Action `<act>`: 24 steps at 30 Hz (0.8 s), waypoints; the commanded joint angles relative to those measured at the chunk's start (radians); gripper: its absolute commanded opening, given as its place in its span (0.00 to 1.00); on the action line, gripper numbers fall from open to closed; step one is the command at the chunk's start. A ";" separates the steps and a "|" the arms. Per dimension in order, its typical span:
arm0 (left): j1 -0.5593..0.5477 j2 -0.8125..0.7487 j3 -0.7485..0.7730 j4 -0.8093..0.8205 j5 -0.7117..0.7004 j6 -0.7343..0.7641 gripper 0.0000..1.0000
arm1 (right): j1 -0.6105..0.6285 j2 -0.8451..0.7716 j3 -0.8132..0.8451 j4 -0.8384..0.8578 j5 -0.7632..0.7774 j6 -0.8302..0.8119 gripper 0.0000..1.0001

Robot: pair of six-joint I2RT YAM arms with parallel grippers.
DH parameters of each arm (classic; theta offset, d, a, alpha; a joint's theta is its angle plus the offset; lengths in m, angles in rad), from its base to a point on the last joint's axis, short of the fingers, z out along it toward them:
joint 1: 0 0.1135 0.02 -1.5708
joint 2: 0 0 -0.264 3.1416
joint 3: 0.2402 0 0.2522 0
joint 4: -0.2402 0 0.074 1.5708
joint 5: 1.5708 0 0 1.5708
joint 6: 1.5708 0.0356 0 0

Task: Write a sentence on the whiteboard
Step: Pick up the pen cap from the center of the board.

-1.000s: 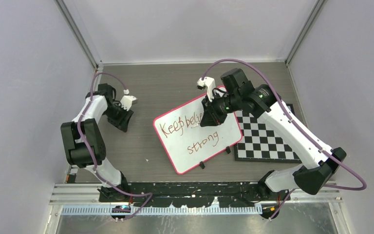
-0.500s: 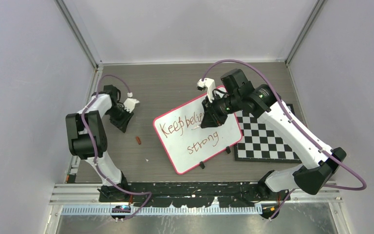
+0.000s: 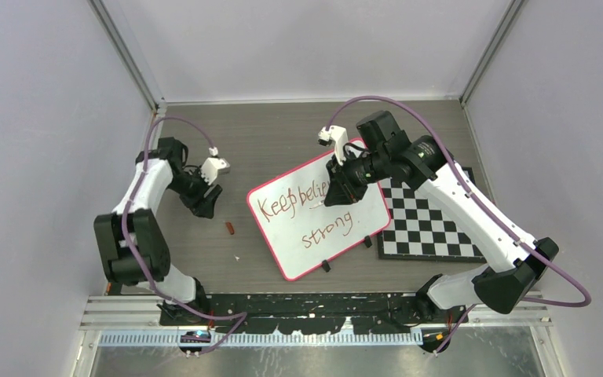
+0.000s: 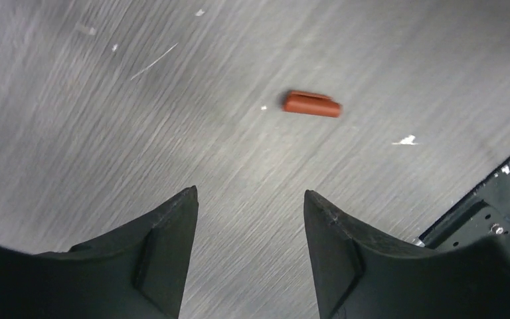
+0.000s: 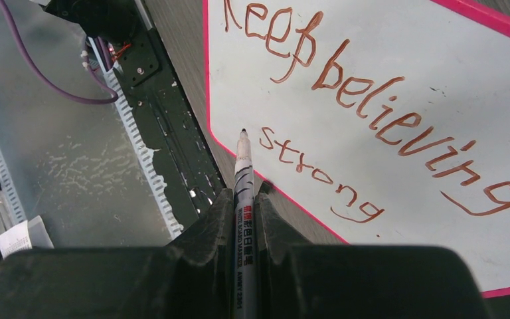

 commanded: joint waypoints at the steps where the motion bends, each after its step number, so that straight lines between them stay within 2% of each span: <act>1: 0.000 -0.123 -0.054 -0.094 0.212 0.348 0.62 | -0.008 -0.027 0.046 0.005 -0.012 -0.011 0.00; 4: -0.002 -0.077 -0.033 -0.206 0.295 0.624 0.64 | -0.013 -0.022 0.055 0.002 -0.020 -0.009 0.00; 7: -0.004 -0.022 0.001 -0.242 0.351 0.768 0.64 | -0.019 -0.019 0.055 0.001 -0.020 -0.006 0.00; 10: -0.018 0.012 -0.003 -0.214 0.339 0.894 0.66 | -0.025 -0.019 0.053 -0.005 -0.022 -0.006 0.00; 16: -0.075 0.017 -0.092 -0.056 0.241 1.001 0.67 | -0.036 -0.014 0.049 -0.005 -0.031 -0.004 0.00; 24: -0.121 0.091 -0.132 -0.004 0.146 1.024 0.60 | -0.039 -0.009 0.054 -0.007 -0.042 -0.004 0.00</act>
